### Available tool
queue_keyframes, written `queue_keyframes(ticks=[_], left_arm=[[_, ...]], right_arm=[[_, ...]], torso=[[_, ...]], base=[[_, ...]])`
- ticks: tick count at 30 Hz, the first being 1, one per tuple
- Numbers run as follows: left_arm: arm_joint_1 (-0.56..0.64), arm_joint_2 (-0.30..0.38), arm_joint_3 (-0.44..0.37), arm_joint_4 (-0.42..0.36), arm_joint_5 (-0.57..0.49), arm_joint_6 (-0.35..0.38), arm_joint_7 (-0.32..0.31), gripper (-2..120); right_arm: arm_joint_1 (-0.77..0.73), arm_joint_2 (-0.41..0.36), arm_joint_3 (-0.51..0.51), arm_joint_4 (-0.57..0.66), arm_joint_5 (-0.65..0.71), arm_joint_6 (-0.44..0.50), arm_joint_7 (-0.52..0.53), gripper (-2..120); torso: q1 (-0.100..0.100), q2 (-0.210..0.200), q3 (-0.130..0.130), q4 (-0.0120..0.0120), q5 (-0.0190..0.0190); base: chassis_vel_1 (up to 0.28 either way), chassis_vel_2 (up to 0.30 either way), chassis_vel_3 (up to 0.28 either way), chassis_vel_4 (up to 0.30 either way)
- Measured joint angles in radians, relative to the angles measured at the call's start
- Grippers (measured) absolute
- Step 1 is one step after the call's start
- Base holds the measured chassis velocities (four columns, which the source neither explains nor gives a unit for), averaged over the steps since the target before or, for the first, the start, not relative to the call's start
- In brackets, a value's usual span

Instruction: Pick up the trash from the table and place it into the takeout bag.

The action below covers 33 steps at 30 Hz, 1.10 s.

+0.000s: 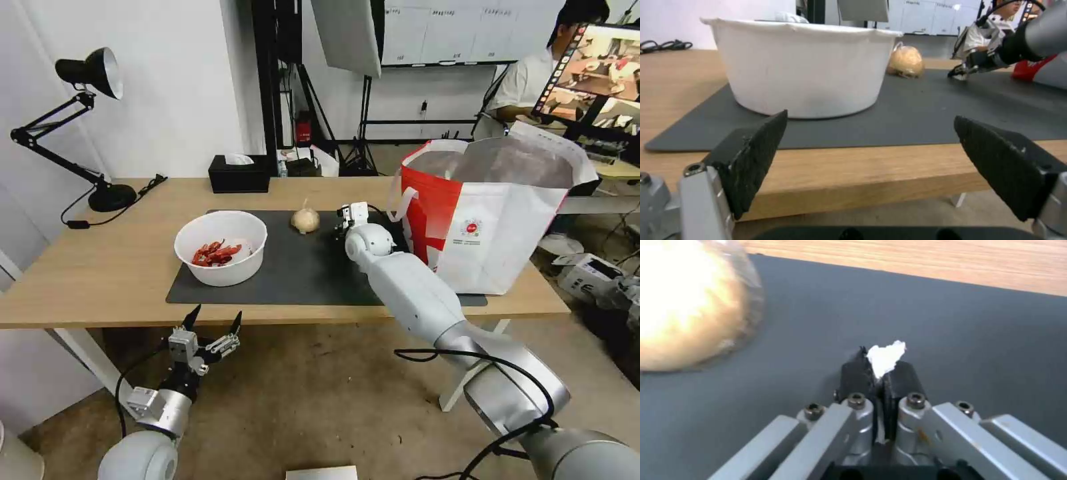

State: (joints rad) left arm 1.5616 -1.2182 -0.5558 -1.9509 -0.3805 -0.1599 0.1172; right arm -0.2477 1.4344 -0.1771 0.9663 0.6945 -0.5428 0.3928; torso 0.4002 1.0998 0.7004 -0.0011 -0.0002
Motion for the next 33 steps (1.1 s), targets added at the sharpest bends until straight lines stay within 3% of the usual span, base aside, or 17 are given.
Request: queue_keyframes(ticks=[11,16,23,24,33], left_arm=[[0.007,-0.011,-0.002,-0.001,0.0,0.0,0.001,100],[0.013,-0.012,-0.01,-0.009,0.0,-0.001,0.001,100],[0.02,-0.018,-0.014,-0.016,0.0,-0.001,0.001,100],[0.023,-0.021,-0.017,-0.019,0.001,-0.002,0.001,100],[0.031,-0.029,-0.022,-0.028,0.001,-0.002,0.001,100]], right_arm=[[-0.068,-0.05,0.005,0.179,-0.094,0.139,0.067,0],[-0.135,-0.121,-0.019,0.385,-0.103,0.186,0.114,0],[-0.187,-0.172,-0.024,0.529,-0.146,0.268,0.129,0],[-0.215,-0.187,-0.023,0.585,-0.172,0.316,0.132,0],[-0.284,-0.204,-0.01,0.677,-0.263,0.415,0.15,0]], torso=[[0.0,0.0,0.0,0.0011,0.0002],[0.0,0.0,0.0,0.001,0.0003],[0.0,0.0,0.0,0.001,0.0002],[0.0,0.0,0.0,0.001,0.0003],[0.0,0.0,0.0,0.0011,0.0003]], base=[[0.0,0.0,0.0,0.0],[0.0,0.0,0.0,0.0],[0.0,0.0,0.0,0.0],[0.0,0.0,0.0,0.0],[0.0,0.0,0.0,0.0]])
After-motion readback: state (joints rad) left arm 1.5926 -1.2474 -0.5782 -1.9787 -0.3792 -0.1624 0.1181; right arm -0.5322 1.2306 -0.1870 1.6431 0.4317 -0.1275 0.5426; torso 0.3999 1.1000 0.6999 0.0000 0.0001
